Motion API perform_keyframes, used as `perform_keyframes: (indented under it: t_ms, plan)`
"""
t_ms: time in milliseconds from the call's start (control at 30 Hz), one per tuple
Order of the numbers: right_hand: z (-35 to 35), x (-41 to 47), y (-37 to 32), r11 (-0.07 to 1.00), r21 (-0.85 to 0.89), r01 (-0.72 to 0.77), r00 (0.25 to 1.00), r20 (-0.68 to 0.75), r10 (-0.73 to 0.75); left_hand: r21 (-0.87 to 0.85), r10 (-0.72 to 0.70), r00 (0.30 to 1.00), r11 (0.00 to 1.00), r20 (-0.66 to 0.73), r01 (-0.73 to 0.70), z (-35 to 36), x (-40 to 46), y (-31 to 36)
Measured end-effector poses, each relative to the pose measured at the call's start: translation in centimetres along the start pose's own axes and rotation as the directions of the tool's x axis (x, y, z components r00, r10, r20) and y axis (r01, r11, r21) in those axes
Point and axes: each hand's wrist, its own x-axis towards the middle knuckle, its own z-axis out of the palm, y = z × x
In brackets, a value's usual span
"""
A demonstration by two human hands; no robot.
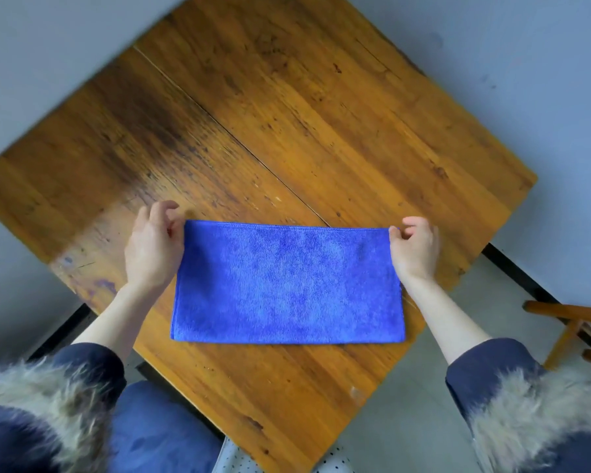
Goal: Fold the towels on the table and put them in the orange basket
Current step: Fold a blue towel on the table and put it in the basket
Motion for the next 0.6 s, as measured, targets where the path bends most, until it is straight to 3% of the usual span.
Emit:
perform_keyframes:
  t_ms: [33, 100, 200, 267, 333, 533, 600]
  plan:
    - [0.0, -0.8, -0.1, 0.991, -0.073, 0.113, 0.989, -0.09, -0.119, 0.034, 0.07, 0.996, 0.997, -0.047, -0.068, 0.1, -0.4, 0.4]
    - [0.5, -3.2, -0.3, 0.905, -0.186, 0.382, 0.898, -0.157, -0.411, 0.109, 0.216, 0.973, 0.972, -0.084, -0.207, 0.5, -1.9, 1.7]
    - [2.7, -7.3, -0.1, 0.707, -0.291, 0.645, 0.749, 0.055, -0.661, 0.161, 0.412, 0.91, 0.896, 0.041, -0.413, 2.6, -4.8, 4.4]
    - [4.4, -9.1, 0.3, 0.624, -0.334, 0.706, 0.701, 0.205, -0.683, 0.19, 0.485, 0.858, 0.838, 0.169, -0.511, 4.6, -6.4, 5.6]
    - [5.3, -9.6, 0.9, 0.605, -0.369, 0.705, 0.705, 0.28, -0.651, 0.224, 0.48, 0.841, 0.816, 0.25, -0.533, 6.1, -7.2, 5.7]
    - [4.8, -7.2, 2.8, 0.58, -0.416, 0.701, 0.71, 0.332, -0.621, 0.273, 0.514, 0.811, 0.767, 0.28, -0.581, 7.0, -6.5, 3.8]
    - [4.2, -7.1, 3.7, 0.59, -0.424, 0.687, 0.723, 0.319, -0.613, 0.273, 0.495, 0.829, 0.786, 0.26, -0.555, 6.4, -6.9, 3.1]
